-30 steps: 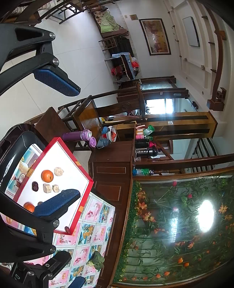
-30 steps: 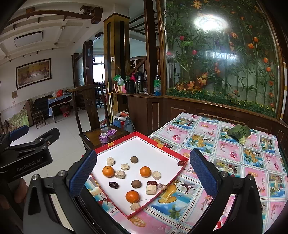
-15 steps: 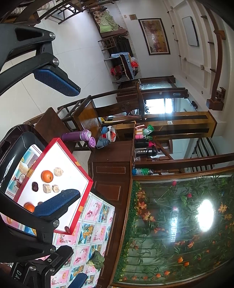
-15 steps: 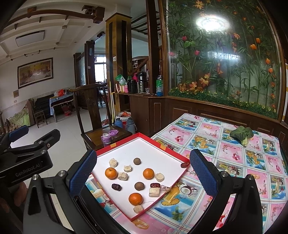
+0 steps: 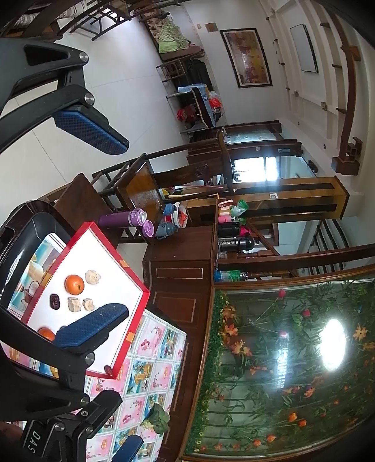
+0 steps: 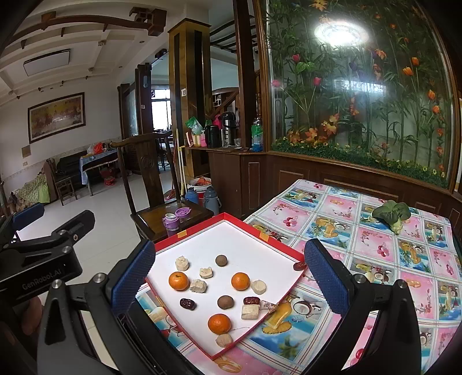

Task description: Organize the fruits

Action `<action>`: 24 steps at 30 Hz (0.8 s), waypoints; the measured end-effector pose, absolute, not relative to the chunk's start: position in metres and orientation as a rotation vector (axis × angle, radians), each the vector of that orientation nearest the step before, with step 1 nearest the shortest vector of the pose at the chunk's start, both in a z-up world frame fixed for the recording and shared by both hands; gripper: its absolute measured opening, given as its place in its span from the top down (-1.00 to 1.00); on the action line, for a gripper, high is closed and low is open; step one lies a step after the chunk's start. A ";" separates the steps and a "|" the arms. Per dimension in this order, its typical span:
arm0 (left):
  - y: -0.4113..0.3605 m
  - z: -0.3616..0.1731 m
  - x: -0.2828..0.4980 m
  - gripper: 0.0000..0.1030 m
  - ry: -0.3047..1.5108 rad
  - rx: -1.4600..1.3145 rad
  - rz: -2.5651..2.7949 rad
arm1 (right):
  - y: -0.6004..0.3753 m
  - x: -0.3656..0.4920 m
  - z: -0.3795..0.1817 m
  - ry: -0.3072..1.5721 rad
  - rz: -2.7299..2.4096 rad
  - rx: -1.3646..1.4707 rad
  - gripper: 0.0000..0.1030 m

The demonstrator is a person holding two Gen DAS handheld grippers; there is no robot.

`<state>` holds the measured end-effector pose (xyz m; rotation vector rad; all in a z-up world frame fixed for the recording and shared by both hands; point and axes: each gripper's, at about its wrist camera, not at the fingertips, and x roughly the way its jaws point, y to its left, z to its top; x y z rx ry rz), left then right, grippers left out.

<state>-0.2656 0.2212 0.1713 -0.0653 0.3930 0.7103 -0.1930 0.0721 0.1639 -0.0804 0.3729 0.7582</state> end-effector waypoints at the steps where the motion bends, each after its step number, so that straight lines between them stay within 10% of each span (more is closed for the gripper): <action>1: 0.222 0.171 -0.265 -0.99 0.394 -0.066 0.708 | 0.073 -0.192 0.164 0.374 0.758 -0.080 -0.99; 24: 0.224 0.172 -0.238 -0.99 0.399 -0.040 0.698 | 0.085 -0.166 0.161 0.398 0.776 -0.045 -0.99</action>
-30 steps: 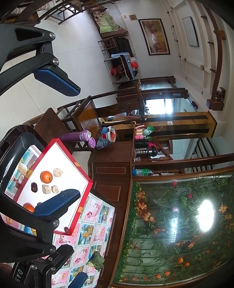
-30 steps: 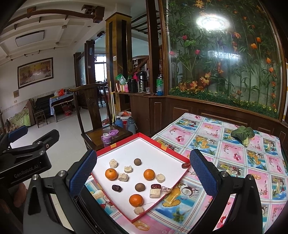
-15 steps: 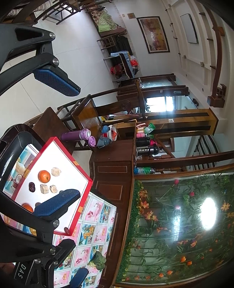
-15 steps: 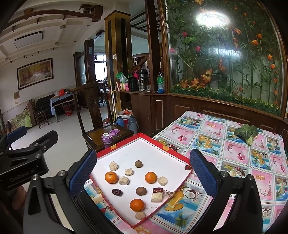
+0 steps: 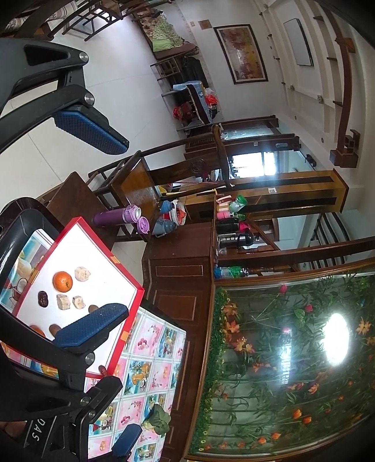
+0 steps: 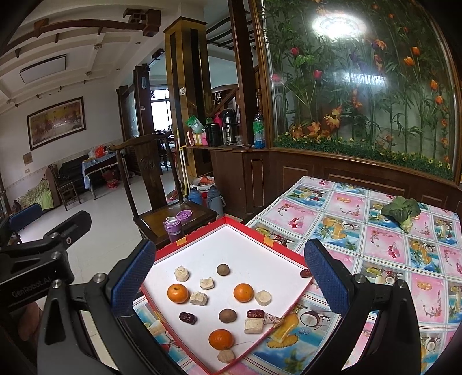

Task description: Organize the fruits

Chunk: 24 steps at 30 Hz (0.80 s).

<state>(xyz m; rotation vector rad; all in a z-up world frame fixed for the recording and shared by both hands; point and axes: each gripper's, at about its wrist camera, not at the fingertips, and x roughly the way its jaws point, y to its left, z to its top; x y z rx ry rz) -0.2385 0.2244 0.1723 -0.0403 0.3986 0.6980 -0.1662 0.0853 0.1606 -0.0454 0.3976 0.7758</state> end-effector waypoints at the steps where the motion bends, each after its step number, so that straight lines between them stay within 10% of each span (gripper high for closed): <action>1: 0.225 0.172 -0.239 -0.99 0.401 -0.041 0.697 | 0.086 -0.165 0.160 0.398 0.777 -0.044 -0.99; 24: 0.234 0.172 -0.229 -0.99 0.403 -0.041 0.694 | 0.097 -0.151 0.163 0.416 0.790 -0.012 -0.99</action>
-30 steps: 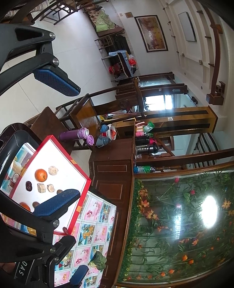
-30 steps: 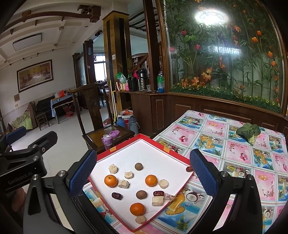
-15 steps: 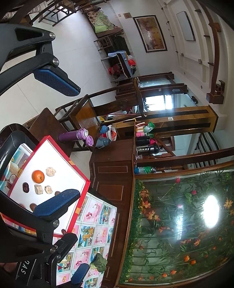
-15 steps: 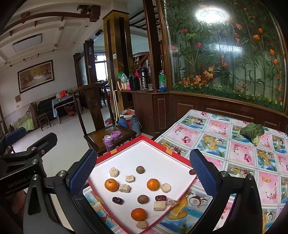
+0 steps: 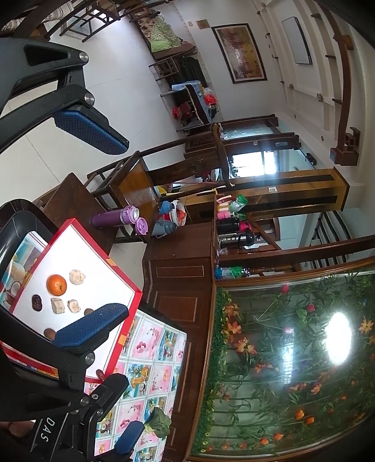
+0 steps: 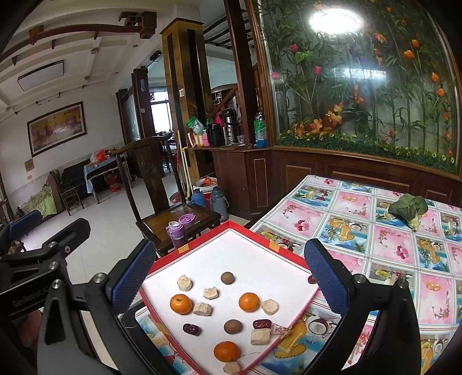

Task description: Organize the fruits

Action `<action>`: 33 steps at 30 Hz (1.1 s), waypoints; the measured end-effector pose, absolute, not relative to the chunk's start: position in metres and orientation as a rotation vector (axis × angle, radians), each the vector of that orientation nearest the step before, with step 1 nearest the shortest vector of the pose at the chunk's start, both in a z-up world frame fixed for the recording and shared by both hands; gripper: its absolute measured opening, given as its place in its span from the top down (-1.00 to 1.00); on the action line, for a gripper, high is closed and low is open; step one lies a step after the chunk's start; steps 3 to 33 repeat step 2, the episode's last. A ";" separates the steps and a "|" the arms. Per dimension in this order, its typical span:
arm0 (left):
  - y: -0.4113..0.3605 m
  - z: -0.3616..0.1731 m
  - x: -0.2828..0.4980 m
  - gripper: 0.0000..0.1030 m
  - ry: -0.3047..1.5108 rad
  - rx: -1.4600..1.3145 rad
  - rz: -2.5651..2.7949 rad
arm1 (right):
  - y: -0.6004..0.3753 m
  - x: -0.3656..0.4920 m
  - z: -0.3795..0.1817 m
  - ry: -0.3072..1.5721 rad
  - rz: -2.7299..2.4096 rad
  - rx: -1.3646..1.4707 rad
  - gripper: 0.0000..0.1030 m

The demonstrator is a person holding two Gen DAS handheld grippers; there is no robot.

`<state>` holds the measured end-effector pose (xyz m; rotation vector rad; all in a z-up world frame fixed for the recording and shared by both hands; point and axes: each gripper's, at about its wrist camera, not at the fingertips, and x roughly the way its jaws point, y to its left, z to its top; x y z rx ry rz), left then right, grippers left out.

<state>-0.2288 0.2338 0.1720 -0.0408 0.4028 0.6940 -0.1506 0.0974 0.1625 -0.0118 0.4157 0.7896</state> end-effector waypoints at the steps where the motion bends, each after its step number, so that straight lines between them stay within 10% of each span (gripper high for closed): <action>1: 0.234 0.172 -0.229 -0.99 0.403 -0.042 0.694 | 0.097 -0.149 0.162 0.420 0.790 -0.007 -0.99; 33: 0.234 0.171 -0.228 -0.99 0.405 -0.044 0.692 | 0.096 -0.147 0.162 0.426 0.790 -0.002 -0.99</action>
